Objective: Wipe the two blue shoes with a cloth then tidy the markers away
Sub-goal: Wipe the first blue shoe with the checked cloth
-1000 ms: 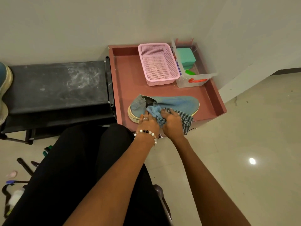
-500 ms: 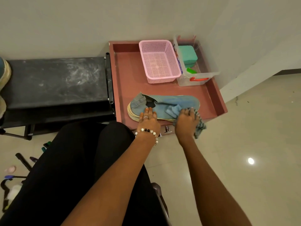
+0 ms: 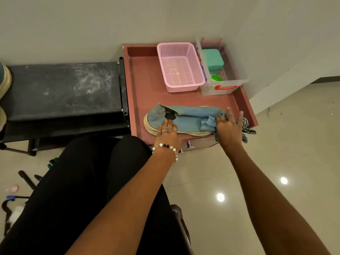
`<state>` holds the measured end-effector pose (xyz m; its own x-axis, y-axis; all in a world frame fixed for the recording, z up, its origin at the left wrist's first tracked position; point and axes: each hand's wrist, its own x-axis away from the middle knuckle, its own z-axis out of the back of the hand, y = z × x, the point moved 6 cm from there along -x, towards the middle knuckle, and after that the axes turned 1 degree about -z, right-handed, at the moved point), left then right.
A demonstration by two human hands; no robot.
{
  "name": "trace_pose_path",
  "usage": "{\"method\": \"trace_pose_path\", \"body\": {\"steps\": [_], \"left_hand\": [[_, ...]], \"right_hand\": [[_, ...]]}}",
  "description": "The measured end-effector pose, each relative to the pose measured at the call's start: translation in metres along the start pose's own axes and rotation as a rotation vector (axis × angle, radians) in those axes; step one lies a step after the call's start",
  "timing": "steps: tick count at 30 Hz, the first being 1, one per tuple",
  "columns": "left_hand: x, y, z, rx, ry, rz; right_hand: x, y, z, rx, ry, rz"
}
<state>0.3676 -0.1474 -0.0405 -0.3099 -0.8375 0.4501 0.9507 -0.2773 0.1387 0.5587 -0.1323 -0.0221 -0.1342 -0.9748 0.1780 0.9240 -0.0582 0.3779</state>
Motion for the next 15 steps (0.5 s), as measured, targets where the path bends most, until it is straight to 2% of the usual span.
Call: {"method": "trace_pose_path", "body": {"steps": [3,6,9,11,13,15], "left_hand": [[0.0,-0.001,0.001,-0.001,-0.013,0.008],[0.0,0.0,-0.001,-0.024,-0.028,0.011],[-0.002,0.0,-0.002,-0.007,-0.041,0.021],[-0.003,0.0,-0.002,-0.01,-0.05,0.022],[-0.002,0.0,-0.002,-0.017,-0.056,0.019],[0.0,0.001,-0.001,-0.016,-0.051,0.024]], "right_hand": [[0.007,-0.029,-0.001,-0.106,-0.075,-0.154],[0.01,-0.045,0.008,-0.217,-0.052,-0.225],[0.015,-0.07,0.025,-0.393,-0.023,-0.151],[0.025,-0.085,0.029,-0.502,0.055,-0.043],[0.03,-0.08,0.019,-0.402,0.139,0.085],[0.03,-0.06,0.004,-0.224,0.023,0.183]]}}
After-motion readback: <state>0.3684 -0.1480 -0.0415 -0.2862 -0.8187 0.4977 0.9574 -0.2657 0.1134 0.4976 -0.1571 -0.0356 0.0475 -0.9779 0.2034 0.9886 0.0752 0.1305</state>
